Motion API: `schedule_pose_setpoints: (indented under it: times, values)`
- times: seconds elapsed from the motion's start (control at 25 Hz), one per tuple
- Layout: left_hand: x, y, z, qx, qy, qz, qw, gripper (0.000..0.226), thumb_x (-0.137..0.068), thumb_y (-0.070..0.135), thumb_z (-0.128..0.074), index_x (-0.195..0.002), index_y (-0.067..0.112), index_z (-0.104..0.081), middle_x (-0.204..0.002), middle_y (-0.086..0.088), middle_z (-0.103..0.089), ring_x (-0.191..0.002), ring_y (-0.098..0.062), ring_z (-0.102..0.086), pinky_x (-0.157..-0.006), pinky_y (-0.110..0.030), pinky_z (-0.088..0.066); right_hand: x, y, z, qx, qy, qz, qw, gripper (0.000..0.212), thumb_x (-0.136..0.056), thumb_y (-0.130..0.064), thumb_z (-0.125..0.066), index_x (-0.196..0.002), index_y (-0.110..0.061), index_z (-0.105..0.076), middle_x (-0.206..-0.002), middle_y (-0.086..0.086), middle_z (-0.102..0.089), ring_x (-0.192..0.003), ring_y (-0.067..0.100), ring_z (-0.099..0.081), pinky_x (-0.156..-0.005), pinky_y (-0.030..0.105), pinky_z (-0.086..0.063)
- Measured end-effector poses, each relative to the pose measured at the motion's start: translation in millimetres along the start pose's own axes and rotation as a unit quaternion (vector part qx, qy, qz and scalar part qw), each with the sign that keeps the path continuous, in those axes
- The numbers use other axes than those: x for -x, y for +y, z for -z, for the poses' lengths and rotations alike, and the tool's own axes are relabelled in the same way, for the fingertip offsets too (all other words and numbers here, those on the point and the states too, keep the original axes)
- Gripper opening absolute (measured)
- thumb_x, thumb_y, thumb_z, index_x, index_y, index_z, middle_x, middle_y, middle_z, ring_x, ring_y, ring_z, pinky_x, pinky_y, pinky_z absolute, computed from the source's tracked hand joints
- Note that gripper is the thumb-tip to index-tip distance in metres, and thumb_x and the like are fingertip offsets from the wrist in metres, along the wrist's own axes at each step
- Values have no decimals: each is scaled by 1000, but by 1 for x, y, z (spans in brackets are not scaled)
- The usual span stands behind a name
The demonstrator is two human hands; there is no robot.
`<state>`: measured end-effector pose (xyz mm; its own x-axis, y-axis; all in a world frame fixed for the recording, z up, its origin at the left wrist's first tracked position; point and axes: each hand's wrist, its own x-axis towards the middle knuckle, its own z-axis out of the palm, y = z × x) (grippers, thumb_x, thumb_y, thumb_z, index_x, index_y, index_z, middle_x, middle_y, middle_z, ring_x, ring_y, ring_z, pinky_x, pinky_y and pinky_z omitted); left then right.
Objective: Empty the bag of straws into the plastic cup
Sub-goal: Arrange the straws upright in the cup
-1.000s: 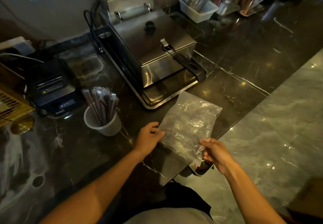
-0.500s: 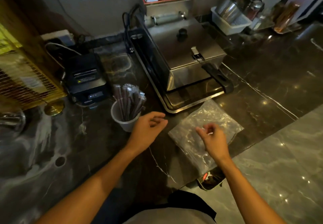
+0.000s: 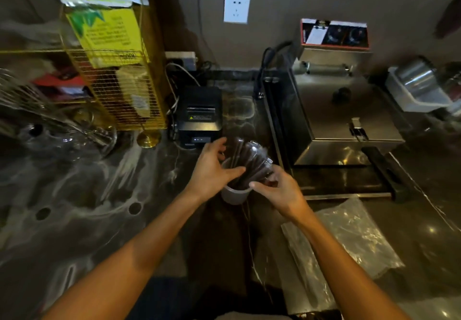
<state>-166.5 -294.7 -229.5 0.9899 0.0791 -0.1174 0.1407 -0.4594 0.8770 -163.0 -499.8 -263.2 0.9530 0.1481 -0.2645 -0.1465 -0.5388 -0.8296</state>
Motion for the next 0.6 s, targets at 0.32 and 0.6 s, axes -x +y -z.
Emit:
schedule_pose_setpoints:
  times: [0.32, 0.6]
  values:
    - [-35, -7, 3, -62, -116, -31, 991, 48, -89, 17, -77, -135, 21, -62, -101, 19, -56, -79, 3, -62, -76, -15, -55, -35, -9, -2, -3, -12, 30, 999, 21, -93, -15, -74, -112, -21, -67, -101, -9, -72, -85, -17, -67, -69, 3, -50]
    - [-40, -20, 4, -37, -116, -64, 990, 26, -95, 17, -70, -120, 21, -71, -100, 19, -68, -97, 4, -68, -92, -24, -57, -53, -40, 3, 30, -94, 91, 991, 19, -100, -14, -64, -118, -16, -72, -91, -11, -76, -78, -10, -71, -69, 15, -58]
